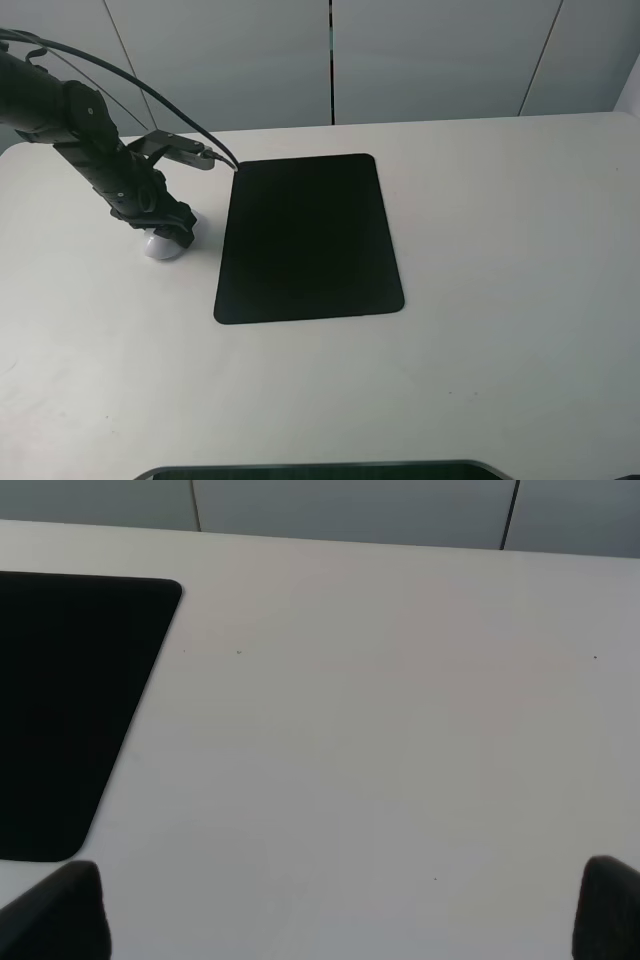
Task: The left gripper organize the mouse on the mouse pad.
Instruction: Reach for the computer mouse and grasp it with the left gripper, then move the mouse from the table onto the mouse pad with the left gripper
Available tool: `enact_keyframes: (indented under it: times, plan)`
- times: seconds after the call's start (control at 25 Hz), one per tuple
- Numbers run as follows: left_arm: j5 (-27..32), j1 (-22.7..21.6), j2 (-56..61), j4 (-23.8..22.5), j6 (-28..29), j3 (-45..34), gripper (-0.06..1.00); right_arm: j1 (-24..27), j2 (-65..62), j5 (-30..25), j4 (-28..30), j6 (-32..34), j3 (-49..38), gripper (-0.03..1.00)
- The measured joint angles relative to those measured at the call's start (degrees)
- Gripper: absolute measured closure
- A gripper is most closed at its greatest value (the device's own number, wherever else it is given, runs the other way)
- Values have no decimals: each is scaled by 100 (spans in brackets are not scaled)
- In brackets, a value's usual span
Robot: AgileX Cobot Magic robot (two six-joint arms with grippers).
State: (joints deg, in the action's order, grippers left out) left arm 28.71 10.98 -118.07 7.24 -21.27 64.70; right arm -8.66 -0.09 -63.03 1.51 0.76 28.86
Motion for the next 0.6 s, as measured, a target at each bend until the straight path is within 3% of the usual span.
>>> enact_keyframes:
  times: [0.36,0.6]
  plan:
    - [0,0,14,0,27,0,37,0,0,0,0,0,0,27]
    - [306,10,436,0,1433,260,37,0,0,0,0,0,0,27]
